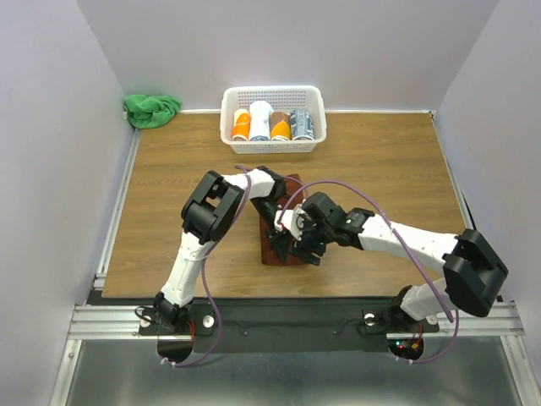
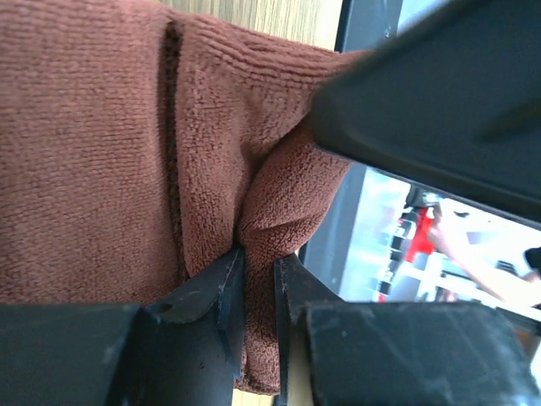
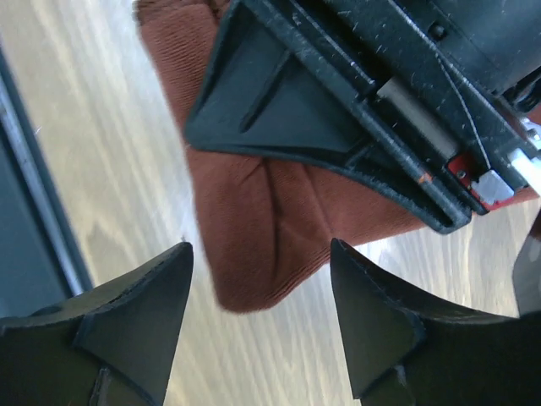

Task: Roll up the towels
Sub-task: Roll the towel

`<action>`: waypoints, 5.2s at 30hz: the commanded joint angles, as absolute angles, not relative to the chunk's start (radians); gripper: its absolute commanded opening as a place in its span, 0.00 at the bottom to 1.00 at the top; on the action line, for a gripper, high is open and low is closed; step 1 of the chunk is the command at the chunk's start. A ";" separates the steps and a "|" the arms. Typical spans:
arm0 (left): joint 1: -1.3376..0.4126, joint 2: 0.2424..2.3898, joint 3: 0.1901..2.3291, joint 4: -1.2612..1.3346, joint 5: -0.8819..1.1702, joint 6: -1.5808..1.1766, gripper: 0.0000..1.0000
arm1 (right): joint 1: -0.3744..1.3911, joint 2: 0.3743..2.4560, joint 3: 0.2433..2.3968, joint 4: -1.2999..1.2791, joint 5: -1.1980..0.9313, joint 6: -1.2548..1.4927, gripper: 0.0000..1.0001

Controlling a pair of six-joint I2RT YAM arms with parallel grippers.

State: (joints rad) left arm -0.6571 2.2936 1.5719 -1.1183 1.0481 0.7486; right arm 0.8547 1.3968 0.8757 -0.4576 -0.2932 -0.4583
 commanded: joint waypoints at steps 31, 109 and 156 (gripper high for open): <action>-0.352 2.097 1.486 -1.115 0.841 0.956 0.71 | 0.914 1.559 0.802 -0.347 -0.472 -0.399 0.01; -1.111 1.218 0.503 -0.135 0.234 0.870 0.20 | 0.572 2.175 1.355 -0.799 -1.068 -0.278 0.35; -0.472 2.147 1.336 -0.988 0.853 1.089 0.00 | 0.893 1.387 1.032 -0.431 -0.135 -0.448 0.81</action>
State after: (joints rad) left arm -0.4885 2.0773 1.3388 -0.9943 1.0531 1.0317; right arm 0.8127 1.3571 1.0500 -0.6086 -0.3508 -0.3981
